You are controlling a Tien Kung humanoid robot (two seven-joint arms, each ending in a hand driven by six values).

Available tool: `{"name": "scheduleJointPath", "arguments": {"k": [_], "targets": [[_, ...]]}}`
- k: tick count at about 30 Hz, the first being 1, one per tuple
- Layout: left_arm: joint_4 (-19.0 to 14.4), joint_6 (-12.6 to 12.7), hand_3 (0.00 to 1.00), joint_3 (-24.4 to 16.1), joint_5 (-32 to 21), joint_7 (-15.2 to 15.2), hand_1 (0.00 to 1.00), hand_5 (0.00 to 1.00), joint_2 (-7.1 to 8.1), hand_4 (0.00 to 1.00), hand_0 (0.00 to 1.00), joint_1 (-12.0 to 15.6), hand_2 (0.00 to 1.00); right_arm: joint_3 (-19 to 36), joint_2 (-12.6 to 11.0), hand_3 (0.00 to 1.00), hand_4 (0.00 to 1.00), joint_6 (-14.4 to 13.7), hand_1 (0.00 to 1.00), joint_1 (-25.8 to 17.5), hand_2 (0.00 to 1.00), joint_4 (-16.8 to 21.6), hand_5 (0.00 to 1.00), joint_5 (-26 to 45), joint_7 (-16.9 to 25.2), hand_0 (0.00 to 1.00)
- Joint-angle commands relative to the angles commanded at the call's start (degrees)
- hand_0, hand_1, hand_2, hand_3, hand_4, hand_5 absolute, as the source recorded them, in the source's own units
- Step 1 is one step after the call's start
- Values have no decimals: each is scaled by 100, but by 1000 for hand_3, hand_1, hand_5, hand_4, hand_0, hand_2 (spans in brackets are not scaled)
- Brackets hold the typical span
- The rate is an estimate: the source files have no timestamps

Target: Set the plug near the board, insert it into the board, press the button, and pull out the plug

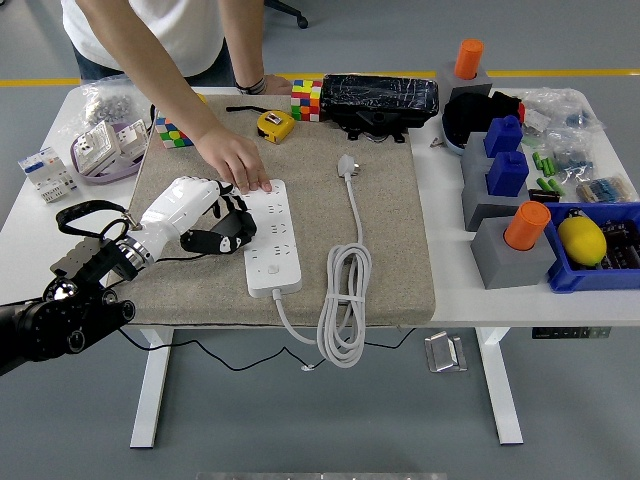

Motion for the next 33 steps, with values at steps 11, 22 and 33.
{"name": "scheduleJointPath", "arguments": {"k": [11,22,33], "targets": [[30,31,543,121,131,-41,395,2,21,615,430,-24,435,18,0,565,974,-6,680,3,655,20,585,-4,10,621],[69,25,543,254,165,-27,404,2,81,619,435,-65,440,15,6,565,974,-5,679,5,654,20,585,-4,10,621],[91,2,578,227,195,66,467,2,27,645,479,-97,542,13,8,565,975,-4,680,9,654,40,586,-7,10,620]]}}
